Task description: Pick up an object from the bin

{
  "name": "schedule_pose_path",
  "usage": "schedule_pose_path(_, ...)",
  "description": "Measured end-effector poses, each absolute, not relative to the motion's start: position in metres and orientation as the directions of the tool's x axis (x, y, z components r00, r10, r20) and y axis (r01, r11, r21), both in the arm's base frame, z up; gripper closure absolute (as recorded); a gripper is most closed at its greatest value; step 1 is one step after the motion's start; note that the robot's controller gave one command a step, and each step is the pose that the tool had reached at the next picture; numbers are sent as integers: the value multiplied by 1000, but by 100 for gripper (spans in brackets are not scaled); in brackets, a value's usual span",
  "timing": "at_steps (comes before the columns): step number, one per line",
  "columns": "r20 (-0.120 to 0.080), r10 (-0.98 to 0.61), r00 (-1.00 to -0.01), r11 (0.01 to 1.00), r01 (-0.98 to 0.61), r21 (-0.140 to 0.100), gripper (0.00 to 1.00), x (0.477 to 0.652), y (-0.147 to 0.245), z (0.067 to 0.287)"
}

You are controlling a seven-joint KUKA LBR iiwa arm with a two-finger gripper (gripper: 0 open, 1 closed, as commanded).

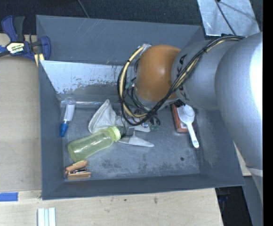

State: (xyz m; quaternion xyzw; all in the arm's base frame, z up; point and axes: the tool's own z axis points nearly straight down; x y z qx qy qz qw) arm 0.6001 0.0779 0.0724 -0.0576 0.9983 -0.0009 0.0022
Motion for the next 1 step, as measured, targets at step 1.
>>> schedule_pose_path(1, -4, -102, -995, 995, -102, 1, 100, 594, 79, 91)
